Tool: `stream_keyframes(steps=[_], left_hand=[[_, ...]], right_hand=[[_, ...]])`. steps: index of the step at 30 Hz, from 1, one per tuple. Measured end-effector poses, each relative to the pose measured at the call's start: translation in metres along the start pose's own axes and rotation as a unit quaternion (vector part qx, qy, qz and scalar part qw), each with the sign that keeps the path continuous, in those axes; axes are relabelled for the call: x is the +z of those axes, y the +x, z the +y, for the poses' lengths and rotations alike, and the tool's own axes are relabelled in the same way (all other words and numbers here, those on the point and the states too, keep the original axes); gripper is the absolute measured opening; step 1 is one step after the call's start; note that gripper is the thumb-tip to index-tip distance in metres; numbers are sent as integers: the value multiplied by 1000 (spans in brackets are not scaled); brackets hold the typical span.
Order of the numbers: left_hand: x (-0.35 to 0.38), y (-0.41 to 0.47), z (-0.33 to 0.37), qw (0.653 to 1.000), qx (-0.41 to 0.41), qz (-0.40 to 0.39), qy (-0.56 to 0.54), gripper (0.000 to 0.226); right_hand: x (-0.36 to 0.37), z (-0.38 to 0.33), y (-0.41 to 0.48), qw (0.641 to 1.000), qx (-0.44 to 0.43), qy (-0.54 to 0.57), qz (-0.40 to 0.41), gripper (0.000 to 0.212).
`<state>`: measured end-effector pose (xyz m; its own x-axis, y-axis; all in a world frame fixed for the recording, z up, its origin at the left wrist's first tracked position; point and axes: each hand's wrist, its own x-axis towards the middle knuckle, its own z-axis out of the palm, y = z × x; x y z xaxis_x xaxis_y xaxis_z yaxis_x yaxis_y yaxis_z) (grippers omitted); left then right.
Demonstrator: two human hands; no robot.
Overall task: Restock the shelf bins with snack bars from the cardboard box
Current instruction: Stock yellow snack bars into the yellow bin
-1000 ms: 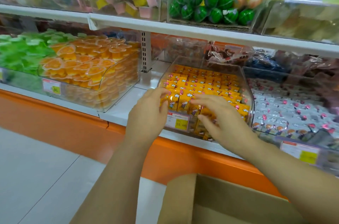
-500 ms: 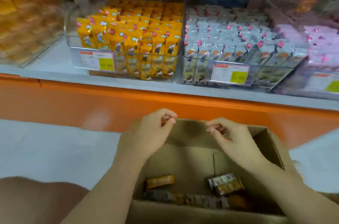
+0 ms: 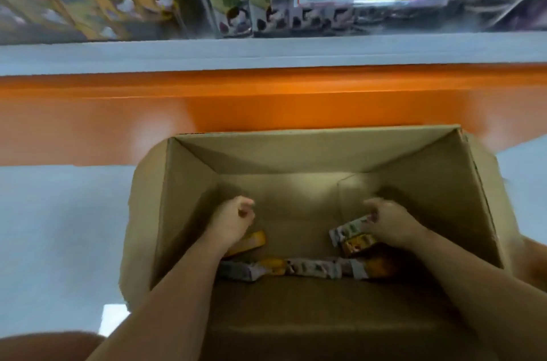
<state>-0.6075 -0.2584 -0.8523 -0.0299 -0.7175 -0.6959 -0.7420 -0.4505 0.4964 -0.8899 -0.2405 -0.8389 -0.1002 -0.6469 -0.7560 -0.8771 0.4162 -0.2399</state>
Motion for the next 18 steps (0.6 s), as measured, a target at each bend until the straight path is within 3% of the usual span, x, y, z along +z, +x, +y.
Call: stream_keyframes(steps=[3,6,9,13,18], left_hand=[[12,8,-14,993,-39,-95,55,41],[21,11,-21,981,-46,-146,121,47],[28,13,-25,969,-36,-144,199,54],[35,11,-27,959,-22,-119,255,43],[29,7,-25,977,-10,-74,198,38]], right_hand=[[15,9,15,996,83,9,-35,65],[21,12,23,991,106,41,-70,71],[22,8,25,995,59,67,-50,71],[30,-5,27,993,-44,112,2,63],[43,-25,29,987,-36,158,-16,60]])
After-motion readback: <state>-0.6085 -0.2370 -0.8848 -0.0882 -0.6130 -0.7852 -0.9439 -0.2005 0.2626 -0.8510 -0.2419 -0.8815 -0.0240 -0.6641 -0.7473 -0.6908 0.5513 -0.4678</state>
